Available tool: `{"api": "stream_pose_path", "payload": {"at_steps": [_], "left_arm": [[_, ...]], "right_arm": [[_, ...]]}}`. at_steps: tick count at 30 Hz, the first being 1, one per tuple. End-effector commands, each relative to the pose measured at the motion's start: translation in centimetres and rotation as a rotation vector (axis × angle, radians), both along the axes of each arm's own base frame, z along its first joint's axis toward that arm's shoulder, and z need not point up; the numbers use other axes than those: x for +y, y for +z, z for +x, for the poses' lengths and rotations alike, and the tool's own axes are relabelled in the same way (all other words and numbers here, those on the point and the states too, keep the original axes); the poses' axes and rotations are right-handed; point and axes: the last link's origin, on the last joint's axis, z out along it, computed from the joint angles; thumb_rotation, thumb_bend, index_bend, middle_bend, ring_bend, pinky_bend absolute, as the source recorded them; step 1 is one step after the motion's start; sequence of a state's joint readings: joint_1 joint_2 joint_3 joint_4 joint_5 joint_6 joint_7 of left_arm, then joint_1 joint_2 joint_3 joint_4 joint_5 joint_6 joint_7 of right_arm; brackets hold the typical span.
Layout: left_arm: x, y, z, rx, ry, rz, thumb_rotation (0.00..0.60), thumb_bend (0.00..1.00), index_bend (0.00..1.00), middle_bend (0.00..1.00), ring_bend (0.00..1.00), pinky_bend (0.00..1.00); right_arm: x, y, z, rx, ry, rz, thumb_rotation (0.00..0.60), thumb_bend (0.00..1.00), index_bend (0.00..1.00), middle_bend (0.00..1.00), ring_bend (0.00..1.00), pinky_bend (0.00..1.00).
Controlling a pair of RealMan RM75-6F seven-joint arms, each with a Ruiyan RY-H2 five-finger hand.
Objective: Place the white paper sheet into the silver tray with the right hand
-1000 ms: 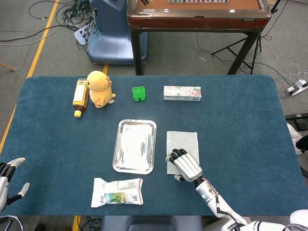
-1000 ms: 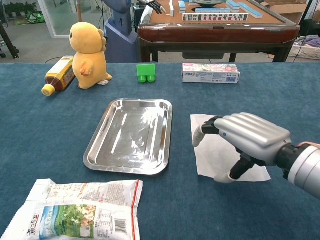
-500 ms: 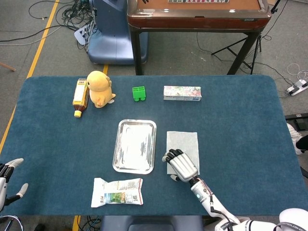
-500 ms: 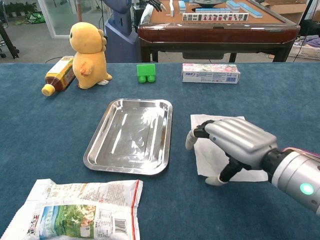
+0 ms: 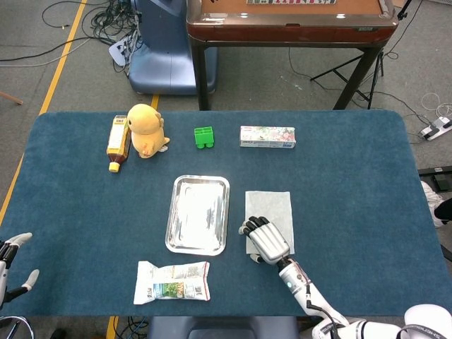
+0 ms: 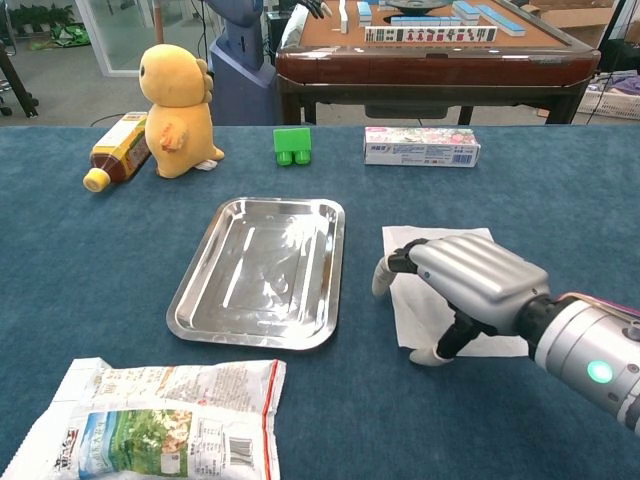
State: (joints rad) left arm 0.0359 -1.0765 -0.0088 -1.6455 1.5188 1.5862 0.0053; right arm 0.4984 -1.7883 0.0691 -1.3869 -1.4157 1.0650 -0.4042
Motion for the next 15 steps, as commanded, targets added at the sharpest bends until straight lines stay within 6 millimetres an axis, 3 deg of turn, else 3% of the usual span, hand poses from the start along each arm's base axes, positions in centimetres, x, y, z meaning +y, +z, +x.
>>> {"api": "stream_pose_path", "payload": {"at_steps": [1,9,15], "left_arm": [[0.07,-0.07,0.01,-0.001,-0.003,-0.003,0.600,0.25,0.20,0.22,0.21,0.13],[0.25,-0.18,0.01,-0.001,-0.005,-0.008,0.600,0.25,0.20,0.22,0.21,0.13],[0.36,-0.30,-0.04,0.000,-0.003,-0.015,0.600,0.25,0.20,0.22,0.21,0.13]], "right_arm": [[-0.13,0.11,-0.11,-0.002,-0.004,-0.007,0.600,0.16,0.36,0.29,0.18,0.27],[-0.54,0.48,-0.47,-0.010,-0.018,-0.039,0.600,0.19,0.37,0.29,0.18,0.27],[-0.76,0.53,-0.58,-0.010,-0.025,-0.052,0.600,0.19,0.48,0.31,0.18,0.27]]}}
